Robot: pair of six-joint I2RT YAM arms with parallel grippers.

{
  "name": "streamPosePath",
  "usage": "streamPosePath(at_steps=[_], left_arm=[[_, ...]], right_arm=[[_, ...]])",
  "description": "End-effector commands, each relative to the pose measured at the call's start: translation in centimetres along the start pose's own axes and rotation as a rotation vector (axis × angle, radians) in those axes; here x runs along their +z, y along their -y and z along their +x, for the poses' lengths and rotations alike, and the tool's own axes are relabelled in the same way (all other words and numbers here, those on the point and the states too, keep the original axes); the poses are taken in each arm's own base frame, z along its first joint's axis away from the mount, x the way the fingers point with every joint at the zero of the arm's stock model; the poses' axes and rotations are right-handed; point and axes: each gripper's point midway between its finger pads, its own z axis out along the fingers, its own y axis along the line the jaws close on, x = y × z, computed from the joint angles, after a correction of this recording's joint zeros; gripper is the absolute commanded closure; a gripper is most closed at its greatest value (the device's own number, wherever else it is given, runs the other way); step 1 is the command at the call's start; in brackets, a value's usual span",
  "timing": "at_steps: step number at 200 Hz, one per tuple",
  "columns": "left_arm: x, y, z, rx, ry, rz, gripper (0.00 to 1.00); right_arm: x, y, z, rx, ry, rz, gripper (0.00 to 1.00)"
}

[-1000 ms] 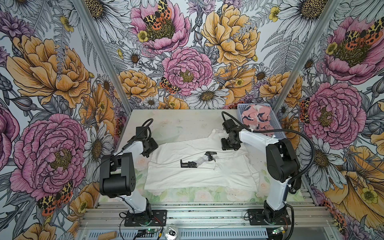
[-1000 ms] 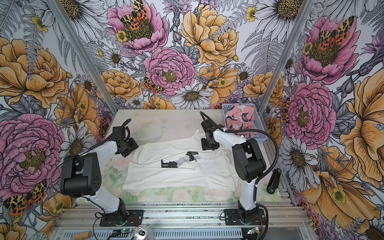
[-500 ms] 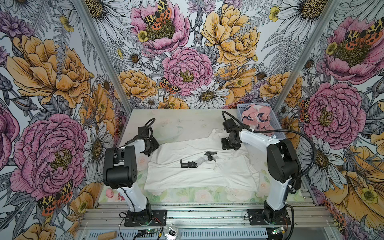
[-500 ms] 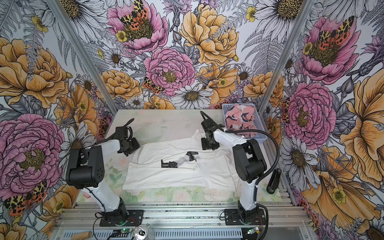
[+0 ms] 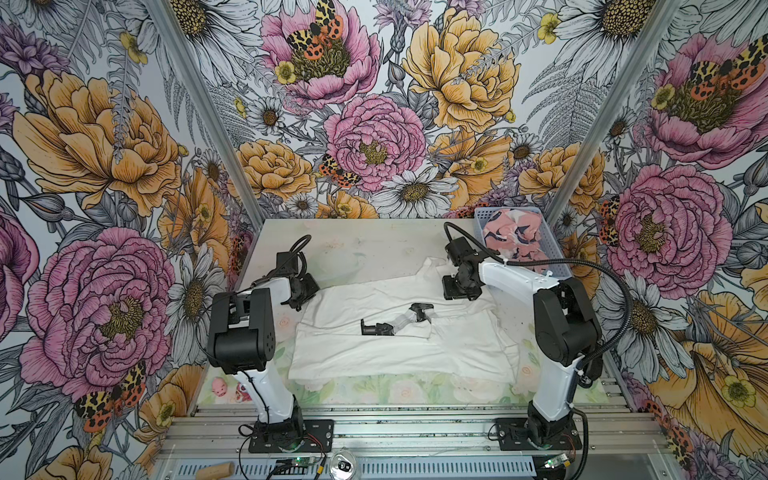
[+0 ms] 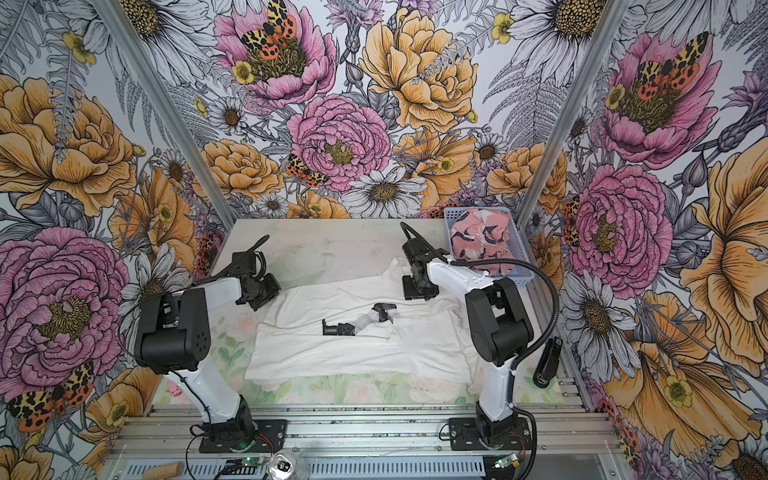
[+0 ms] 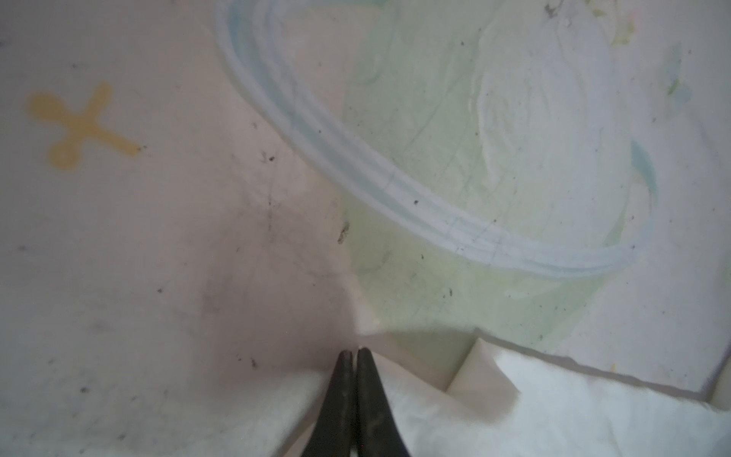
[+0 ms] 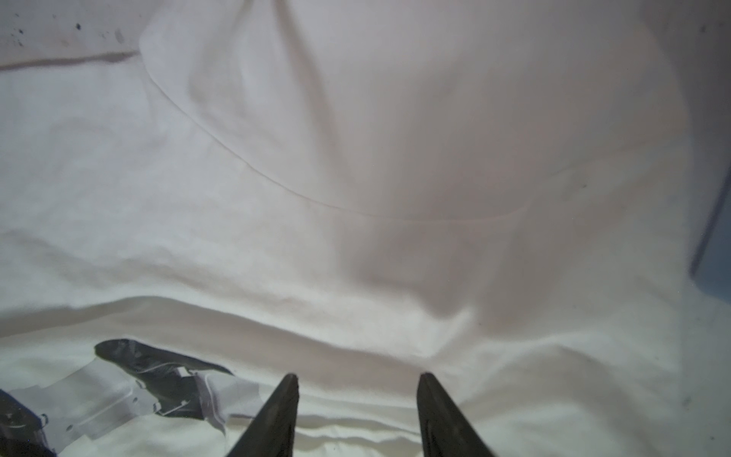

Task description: Fold and stack the mixed laundry pile

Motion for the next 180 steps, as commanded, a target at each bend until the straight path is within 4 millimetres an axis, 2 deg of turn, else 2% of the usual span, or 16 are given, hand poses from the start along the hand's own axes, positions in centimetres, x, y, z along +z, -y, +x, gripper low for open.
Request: streamPosePath(at_steps=[1,41,85,105,133,180], left_arm=[[-0.6,0.4,-0.4,0.009,0.014,0.012,1.0],[-4.1,0.4,-1.3,0.018,0.082,0.002,1.0],[-7.8,-0.1,-1.9,0.007,0.139,-0.011,1.0],[-8.4,-0.6,-1.6,-0.004,0.139,-0.019,1.0],[-8.7,-1.8,-0.8,-0.015,0.126,-0.05,1.0],[-9.3,-4.0,-0.4,-0.052,0.127,-0.106,1.0]], right_arm=[[-1.4,-0.6,-1.0,0.006,0.045,-0.016,0.49],[-1.2,-0.8,-2.8,-0.002,0.069,-0.012,0.49],[-0.9,0.4,-7.4,0.028,0.137,0.006,0.49],[-0.8,1.3,-9.6,0.047,0.165,0.009,0.49],[-0.8,2.5,-11.6,0.06,0.198,0.033,0.49],[0.6,4.2,-13.2,0.089,0.201,0.049,0.49]])
